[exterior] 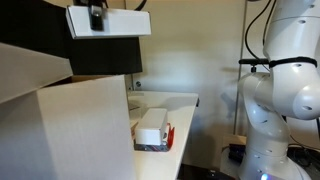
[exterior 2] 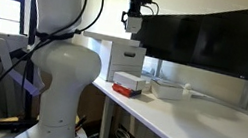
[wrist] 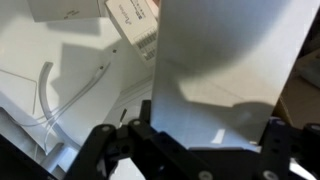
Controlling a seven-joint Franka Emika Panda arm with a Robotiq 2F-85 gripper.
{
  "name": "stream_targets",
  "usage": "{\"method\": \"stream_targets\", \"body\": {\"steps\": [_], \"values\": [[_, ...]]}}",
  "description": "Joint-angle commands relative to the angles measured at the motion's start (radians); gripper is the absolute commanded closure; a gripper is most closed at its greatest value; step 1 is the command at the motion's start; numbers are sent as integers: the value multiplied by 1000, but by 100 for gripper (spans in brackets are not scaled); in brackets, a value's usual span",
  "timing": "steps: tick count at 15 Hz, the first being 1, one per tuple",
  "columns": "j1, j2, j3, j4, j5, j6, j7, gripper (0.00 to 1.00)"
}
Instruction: Remove the white box from the top of the storage box.
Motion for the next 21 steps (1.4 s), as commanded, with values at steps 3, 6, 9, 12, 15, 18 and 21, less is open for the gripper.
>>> {"method": "stream_targets", "body": {"steps": [3,6,9,12,15,18,21], "values": [[-143,-128,64,-290,-11,145,168,40],[-196,-193,36,-408,3,196,191,40],[-244,-262,2,-500,0,221,201,40],[-287,-350,-47,-599,-11,235,189,40],[-320,-418,-91,-659,-29,245,170,40],[-351,-480,-145,-721,-54,285,141,40],[-378,-499,-197,-752,-93,317,107,40]]}}
